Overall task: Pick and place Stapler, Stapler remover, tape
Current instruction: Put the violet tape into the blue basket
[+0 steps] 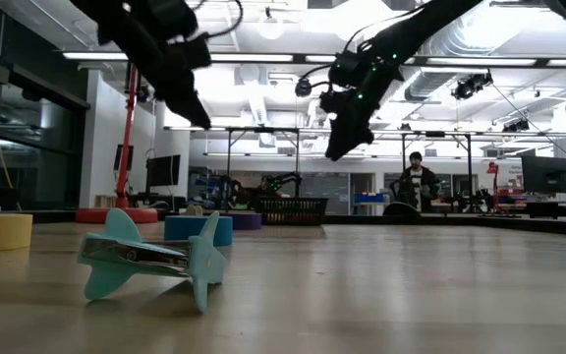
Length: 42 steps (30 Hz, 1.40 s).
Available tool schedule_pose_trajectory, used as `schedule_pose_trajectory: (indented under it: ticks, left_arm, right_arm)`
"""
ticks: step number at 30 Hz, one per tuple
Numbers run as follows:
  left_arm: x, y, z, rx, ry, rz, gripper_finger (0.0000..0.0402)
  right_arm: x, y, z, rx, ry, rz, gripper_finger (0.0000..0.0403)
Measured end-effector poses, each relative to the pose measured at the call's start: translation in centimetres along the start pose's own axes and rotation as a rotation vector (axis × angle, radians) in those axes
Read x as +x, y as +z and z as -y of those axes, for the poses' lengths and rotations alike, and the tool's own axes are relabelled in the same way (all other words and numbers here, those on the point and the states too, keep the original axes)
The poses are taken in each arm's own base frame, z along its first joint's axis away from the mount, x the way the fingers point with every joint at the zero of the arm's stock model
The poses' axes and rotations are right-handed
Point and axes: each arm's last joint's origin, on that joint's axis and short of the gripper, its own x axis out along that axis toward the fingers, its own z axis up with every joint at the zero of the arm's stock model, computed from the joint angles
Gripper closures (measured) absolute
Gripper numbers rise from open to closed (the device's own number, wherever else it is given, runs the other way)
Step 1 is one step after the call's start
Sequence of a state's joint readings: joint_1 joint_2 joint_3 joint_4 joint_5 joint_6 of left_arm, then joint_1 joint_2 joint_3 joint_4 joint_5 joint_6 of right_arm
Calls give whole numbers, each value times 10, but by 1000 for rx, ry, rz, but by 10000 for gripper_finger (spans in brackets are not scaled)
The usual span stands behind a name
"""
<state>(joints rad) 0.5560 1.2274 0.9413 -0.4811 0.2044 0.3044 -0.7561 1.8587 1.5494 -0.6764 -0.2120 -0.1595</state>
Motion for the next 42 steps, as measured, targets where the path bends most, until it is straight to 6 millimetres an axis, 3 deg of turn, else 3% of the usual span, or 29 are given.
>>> schedule_pose_trajectory:
  ticks: [6, 13, 18, 21, 25, 36, 42]
  left_arm:
    - [36, -9, -4, -29, -85, -90, 197]
    - [74, -15, -9, -302, -92, -130, 197]
    - [97, -20, -13, -593, -73, -150, 197]
    - [104, -25, -13, -735, -49, -187, 197]
    - [107, -27, -15, -800, 23, -186, 197]
    - [113, -31, -17, -837, 107, -205, 197]
    - [128, -16, -22, -817, 95, -204, 197]
  right_arm:
    - [-16, -4, 12, 38, -32, -17, 258]
    - [-22, -10, 23, 94, -78, -53, 258]
    - [-23, -14, 27, 114, -82, -75, 258]
    - [-24, -15, 29, 138, -84, -79, 258]
    - [-24, -15, 30, 143, -88, -79, 258]
    - [-25, -15, 32, 119, -88, -79, 258]
    - [-25, -15, 32, 99, -88, -80, 258]
